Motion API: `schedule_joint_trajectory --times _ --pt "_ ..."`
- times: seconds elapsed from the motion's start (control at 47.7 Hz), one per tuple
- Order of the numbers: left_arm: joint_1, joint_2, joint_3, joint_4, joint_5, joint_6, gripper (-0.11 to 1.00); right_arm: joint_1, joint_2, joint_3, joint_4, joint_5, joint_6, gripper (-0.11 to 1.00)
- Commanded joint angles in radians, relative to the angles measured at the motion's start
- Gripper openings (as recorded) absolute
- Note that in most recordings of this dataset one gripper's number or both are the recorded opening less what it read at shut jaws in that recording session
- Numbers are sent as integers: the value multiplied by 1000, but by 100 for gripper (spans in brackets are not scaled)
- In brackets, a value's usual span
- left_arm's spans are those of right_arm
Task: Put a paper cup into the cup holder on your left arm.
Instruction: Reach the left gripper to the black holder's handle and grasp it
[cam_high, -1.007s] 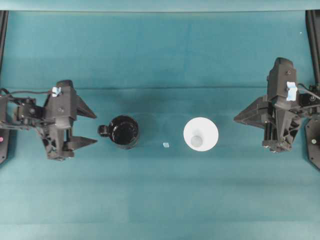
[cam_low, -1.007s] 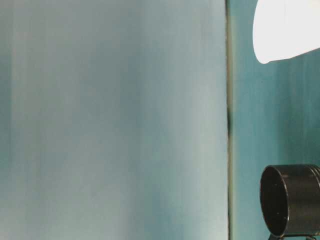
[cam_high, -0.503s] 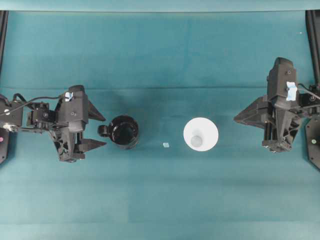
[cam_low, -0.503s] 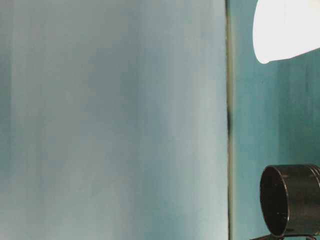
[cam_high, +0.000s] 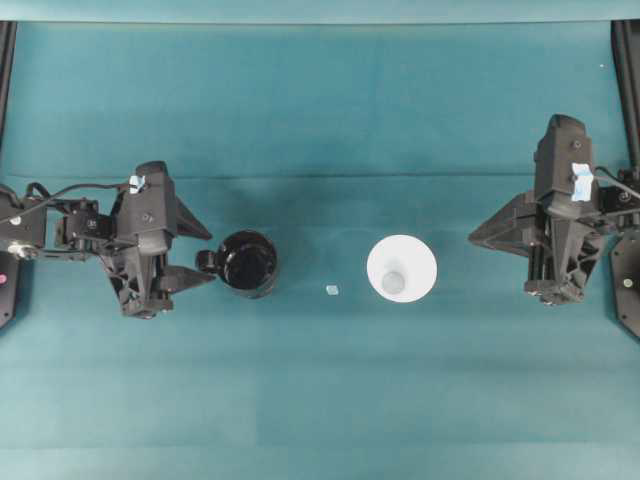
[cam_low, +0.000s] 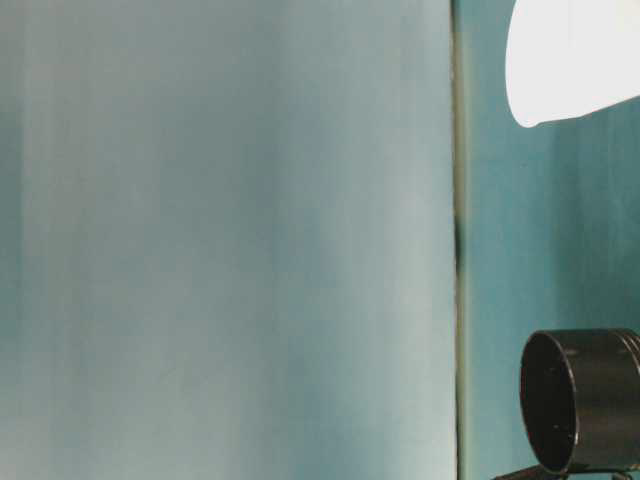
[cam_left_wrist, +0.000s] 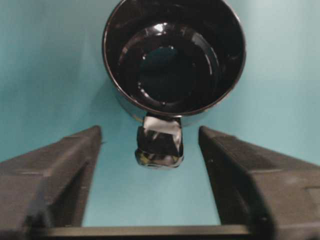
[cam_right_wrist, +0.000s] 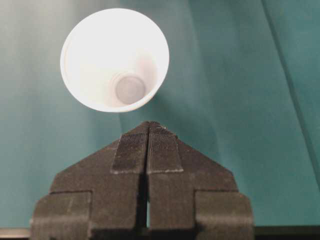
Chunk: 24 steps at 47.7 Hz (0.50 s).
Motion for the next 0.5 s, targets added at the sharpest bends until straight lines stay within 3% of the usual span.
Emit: schedule_joint_trajectory --times 0.0,0.168,0.482 --pt "-3 -5 -5 2 -2 0 68 -2 -2 -25 -3 -3 8 -4" --pt "-6 -6 0 2 -2 2 32 -2 -3 -26 -3 -3 8 -4" --pt "-8 -6 3 2 -2 12 32 -2 -6 -28 -2 -6 8 -4"
